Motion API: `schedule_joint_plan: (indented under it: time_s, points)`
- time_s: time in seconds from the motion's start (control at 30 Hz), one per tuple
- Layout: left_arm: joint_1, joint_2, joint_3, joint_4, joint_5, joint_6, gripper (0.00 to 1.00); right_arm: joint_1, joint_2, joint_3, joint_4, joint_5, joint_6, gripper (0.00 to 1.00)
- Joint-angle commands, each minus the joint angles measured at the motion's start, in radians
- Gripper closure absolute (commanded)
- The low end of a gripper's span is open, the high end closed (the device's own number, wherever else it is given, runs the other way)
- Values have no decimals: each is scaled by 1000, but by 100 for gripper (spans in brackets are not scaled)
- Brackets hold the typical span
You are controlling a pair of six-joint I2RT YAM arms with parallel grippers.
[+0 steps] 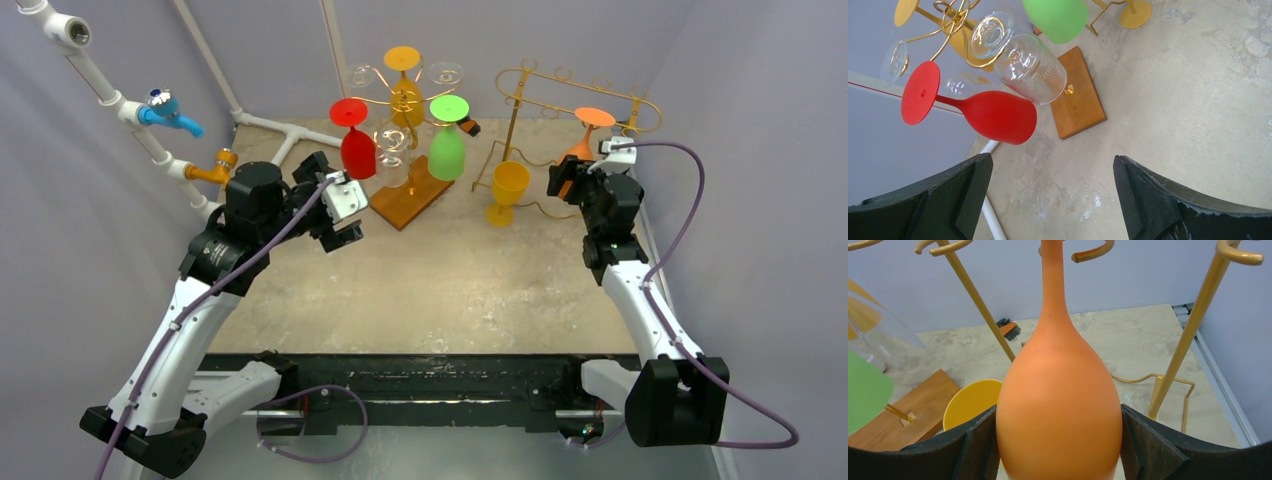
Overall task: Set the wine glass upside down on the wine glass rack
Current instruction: Turn the wine glass upside down at the wine rack.
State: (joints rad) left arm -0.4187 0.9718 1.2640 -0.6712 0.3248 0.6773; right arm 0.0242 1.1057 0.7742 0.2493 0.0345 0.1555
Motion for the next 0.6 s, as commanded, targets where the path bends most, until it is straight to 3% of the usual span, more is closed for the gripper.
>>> schedule_joint_plan:
  time_s: [0.0, 0.43, 0.57]
  points:
    - [0, -21, -5, 22, -24, 13, 0, -11, -12, 19, 56, 1, -19, 49]
    - [0, -12, 4, 21, -16, 12, 0, -18, 76, 39, 90, 27, -19, 47]
    - [0, -13, 5, 18, -15, 13, 0, -18, 87, 38, 103, 51, -8, 39]
